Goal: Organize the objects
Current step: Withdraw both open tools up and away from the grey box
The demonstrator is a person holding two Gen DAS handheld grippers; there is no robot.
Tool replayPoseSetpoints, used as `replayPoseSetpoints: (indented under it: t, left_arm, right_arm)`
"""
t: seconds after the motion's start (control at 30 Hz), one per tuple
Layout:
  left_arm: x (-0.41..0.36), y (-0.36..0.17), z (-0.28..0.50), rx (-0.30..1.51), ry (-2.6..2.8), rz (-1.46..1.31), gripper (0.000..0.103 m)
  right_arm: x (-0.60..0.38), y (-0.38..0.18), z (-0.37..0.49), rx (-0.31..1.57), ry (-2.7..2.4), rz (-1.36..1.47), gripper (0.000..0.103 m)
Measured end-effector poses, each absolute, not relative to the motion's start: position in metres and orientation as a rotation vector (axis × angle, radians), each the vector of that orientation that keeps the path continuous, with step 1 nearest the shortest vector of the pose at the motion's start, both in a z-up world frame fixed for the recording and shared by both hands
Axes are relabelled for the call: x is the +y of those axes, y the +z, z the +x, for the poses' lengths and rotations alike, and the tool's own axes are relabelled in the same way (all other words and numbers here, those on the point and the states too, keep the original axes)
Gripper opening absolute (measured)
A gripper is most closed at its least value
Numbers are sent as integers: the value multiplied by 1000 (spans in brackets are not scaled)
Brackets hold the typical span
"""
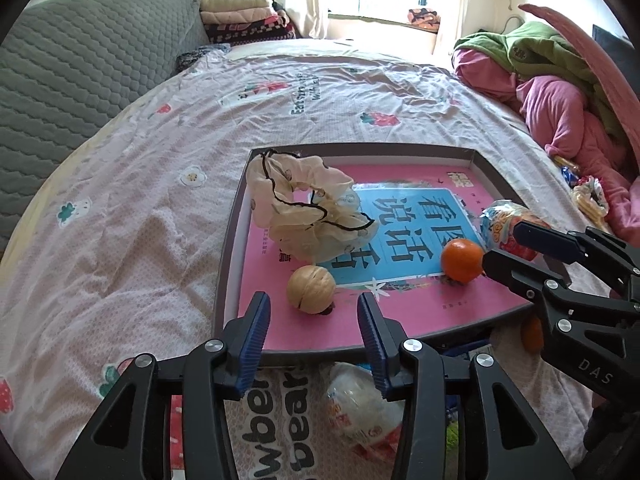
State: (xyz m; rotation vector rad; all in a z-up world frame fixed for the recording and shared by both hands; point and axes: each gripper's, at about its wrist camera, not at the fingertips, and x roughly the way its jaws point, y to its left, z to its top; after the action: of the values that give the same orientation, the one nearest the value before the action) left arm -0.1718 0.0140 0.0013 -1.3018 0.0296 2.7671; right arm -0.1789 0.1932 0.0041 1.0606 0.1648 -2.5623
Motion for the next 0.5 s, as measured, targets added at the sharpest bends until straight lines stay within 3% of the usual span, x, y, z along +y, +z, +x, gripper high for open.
replayPoseSetpoints:
  t: [0.5]
  left_arm:
    - [13,21,-154,-24,2815,-1234,54]
  right_arm:
    - [201,30,-162,118,-2624,911,54]
